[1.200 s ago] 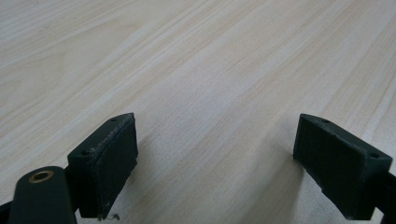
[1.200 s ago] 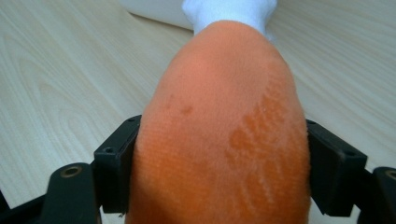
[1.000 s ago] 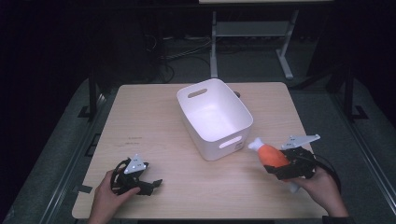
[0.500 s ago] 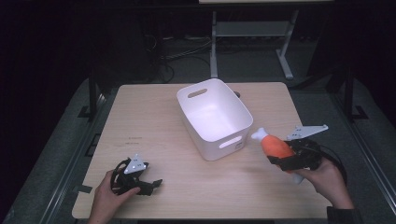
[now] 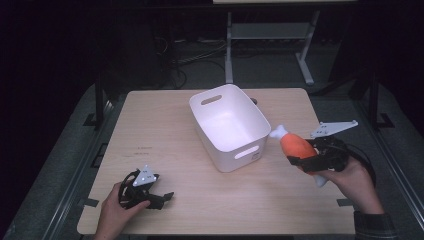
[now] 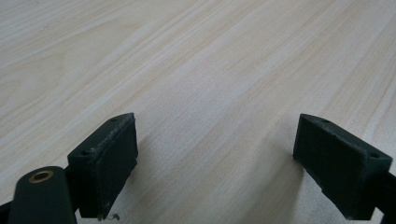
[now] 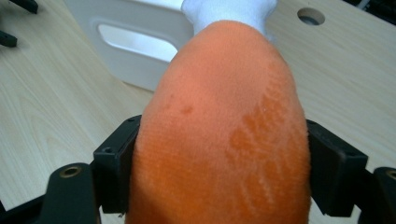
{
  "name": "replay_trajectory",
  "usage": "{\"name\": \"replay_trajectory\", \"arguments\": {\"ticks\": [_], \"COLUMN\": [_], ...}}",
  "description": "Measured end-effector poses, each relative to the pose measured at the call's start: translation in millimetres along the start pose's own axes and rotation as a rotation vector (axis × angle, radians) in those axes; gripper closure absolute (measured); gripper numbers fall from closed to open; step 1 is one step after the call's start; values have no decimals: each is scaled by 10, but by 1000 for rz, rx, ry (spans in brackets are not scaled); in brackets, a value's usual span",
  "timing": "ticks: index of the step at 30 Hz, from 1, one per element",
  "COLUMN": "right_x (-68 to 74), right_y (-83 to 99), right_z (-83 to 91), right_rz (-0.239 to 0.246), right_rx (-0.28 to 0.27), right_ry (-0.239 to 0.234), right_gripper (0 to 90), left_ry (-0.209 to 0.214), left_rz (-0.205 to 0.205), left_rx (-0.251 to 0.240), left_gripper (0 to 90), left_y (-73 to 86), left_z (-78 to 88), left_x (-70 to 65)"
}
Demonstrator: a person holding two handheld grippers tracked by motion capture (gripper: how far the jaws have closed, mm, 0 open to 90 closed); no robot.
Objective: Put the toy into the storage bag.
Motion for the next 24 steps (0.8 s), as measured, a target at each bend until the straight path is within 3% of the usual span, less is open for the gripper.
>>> {"name": "replay_trajectory", "arguments": {"ticks": [11, 24], "right_x": [21, 59], "right_y": [-271, -580], "right_z": [11, -97], "right_rz": [20, 30], "right_rx": [-6, 2], "right_ry": [-9, -9], "right_gripper": [230, 231], "left_ry": [1, -1], "left_rz": [-3, -3], "left_rx": [3, 1], "left_gripper": [128, 128], "left_y": [1, 0], "left_z": [2, 1], "left_x": [2, 3]}}
Point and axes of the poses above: each handheld gripper's, and its own axes: z roughly backward along the jaws, y roughly out of its underside, x roughly to its left, the point moved 8 cm from there along -z, roughly forward along the jaws, and after that the axes turned 7 degrees about -z, right-handed, at the moved point
